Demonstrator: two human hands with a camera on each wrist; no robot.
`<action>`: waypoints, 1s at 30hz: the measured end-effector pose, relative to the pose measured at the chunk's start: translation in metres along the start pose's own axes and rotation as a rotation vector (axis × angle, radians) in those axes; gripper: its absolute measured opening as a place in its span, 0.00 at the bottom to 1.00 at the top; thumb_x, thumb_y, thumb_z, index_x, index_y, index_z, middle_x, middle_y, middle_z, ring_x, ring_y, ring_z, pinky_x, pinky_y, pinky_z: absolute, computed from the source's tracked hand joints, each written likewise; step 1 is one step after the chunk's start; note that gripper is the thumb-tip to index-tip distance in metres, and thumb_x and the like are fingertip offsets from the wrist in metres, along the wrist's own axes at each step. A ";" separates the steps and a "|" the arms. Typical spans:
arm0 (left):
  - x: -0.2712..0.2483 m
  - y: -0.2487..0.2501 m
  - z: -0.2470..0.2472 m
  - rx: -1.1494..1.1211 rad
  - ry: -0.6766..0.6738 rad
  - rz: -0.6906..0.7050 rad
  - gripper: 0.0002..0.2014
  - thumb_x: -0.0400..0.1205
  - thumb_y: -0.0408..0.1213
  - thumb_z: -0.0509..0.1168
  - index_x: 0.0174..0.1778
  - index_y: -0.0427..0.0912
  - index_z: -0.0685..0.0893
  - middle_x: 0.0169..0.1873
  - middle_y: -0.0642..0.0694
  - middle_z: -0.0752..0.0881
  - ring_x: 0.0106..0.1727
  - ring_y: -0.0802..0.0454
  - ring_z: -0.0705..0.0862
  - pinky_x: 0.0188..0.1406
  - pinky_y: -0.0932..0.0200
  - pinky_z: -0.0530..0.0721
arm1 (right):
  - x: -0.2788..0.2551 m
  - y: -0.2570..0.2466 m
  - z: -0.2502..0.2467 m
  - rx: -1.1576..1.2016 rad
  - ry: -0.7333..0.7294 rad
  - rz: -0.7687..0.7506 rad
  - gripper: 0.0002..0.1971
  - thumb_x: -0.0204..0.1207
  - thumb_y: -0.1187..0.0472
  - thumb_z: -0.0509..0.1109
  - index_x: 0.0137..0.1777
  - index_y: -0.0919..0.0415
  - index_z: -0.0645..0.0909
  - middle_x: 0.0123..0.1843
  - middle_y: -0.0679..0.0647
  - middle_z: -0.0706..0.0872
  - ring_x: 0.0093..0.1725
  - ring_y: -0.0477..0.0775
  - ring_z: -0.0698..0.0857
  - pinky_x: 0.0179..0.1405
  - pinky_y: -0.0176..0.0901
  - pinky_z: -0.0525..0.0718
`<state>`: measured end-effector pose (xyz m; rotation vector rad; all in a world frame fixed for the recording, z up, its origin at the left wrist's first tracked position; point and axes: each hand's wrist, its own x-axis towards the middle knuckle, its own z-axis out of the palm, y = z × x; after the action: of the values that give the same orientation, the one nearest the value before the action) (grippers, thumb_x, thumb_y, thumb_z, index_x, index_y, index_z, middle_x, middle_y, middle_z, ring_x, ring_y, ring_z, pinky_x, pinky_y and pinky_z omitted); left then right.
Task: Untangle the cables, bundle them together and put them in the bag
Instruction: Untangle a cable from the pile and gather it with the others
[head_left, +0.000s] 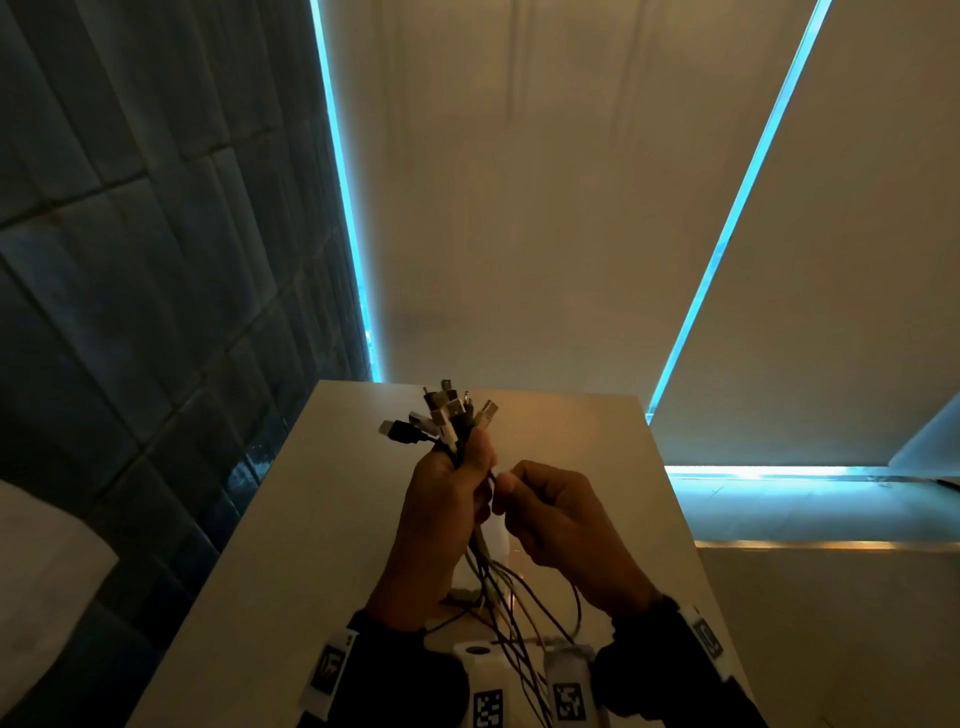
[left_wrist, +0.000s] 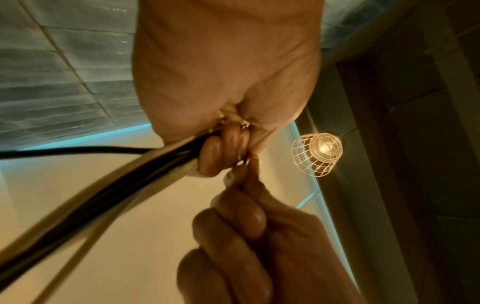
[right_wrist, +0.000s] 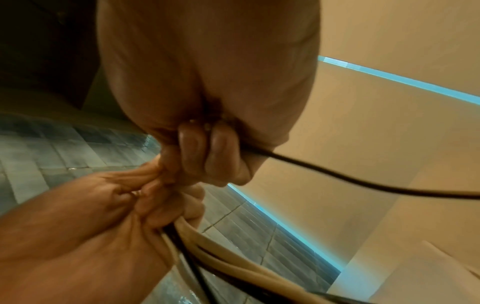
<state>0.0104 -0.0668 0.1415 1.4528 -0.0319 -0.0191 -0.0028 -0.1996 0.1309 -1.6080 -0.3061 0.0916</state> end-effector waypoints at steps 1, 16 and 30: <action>0.002 0.000 -0.002 -0.023 0.017 -0.005 0.20 0.77 0.56 0.57 0.32 0.41 0.75 0.20 0.51 0.71 0.23 0.53 0.67 0.24 0.59 0.68 | -0.001 0.003 -0.001 -0.029 -0.011 0.002 0.16 0.79 0.52 0.63 0.39 0.65 0.81 0.22 0.49 0.72 0.20 0.44 0.67 0.19 0.34 0.67; 0.006 0.019 -0.016 -0.474 0.035 0.073 0.21 0.86 0.48 0.51 0.27 0.44 0.64 0.19 0.54 0.61 0.19 0.58 0.57 0.16 0.63 0.60 | -0.036 0.087 -0.033 -0.278 0.114 0.009 0.21 0.76 0.41 0.63 0.29 0.54 0.78 0.25 0.46 0.75 0.28 0.40 0.73 0.31 0.32 0.71; 0.009 0.026 -0.024 -0.480 0.017 0.118 0.20 0.86 0.48 0.50 0.30 0.42 0.65 0.18 0.54 0.61 0.17 0.59 0.57 0.16 0.65 0.60 | -0.081 0.084 -0.083 -0.268 0.189 0.238 0.24 0.66 0.37 0.68 0.23 0.56 0.77 0.21 0.48 0.69 0.21 0.44 0.67 0.21 0.33 0.66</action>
<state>0.0202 -0.0406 0.1645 0.9695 -0.0925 0.0778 -0.0489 -0.3029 0.0429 -1.9001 0.0232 0.0820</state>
